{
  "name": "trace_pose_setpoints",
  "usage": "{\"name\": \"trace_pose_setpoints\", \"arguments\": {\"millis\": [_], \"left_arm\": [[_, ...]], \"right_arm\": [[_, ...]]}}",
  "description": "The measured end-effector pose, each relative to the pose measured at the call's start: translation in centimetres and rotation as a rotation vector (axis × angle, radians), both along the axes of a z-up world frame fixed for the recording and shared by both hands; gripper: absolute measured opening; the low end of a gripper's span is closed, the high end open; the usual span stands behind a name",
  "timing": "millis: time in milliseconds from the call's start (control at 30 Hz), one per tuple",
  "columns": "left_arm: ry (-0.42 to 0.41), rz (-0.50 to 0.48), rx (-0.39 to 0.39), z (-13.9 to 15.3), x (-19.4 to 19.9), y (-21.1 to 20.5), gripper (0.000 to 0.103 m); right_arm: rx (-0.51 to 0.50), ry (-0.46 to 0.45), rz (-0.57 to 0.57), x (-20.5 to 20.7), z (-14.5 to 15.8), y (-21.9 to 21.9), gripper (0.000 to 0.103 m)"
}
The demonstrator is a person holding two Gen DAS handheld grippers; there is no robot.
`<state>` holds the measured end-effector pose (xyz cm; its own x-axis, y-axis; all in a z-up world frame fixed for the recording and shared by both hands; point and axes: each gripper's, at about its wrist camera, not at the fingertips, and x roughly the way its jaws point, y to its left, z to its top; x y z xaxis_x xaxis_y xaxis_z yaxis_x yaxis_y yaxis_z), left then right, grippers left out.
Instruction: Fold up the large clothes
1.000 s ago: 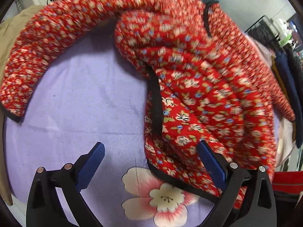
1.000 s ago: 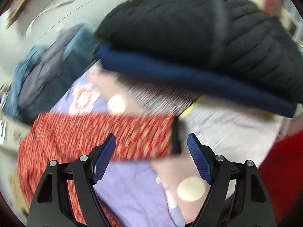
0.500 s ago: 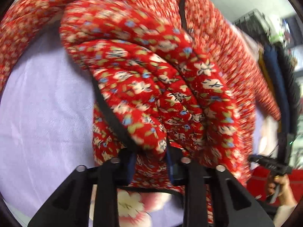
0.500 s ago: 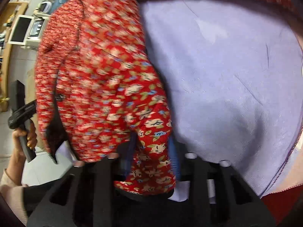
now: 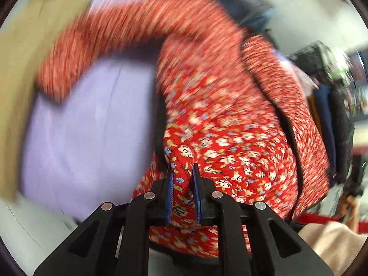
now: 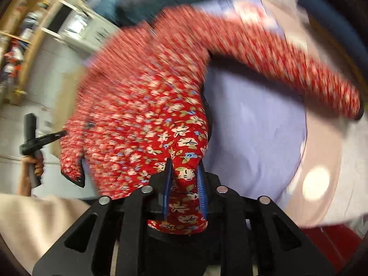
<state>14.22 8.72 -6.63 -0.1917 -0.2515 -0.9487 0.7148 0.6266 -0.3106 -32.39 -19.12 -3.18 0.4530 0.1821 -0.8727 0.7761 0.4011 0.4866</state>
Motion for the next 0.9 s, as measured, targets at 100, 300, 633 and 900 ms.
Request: {"name": "trace_pose_setpoints", "arguments": {"millis": [100,300,633,900], "left_arm": [[-0.042,0.049,0.214,-7.3,-0.3,1.4,0.018],[-0.097,0.130,0.223,-8.6,-1.1,2.4,0.047],[-0.260,-0.136,0.003,-4.9,-6.9,-5.6,0.080],[-0.281,-0.295,0.143,-12.2,-10.5,-6.6,0.096]], "right_arm": [[0.099,0.177,-0.060,0.6,-7.1,0.8,0.040],[-0.079,0.213,-0.130,0.9,-5.8,0.4,0.041],[-0.329,0.115,0.431,12.9,-2.8,6.6,0.068],[-0.378,0.391,0.612,14.3,-11.5,11.7,0.076]]}}
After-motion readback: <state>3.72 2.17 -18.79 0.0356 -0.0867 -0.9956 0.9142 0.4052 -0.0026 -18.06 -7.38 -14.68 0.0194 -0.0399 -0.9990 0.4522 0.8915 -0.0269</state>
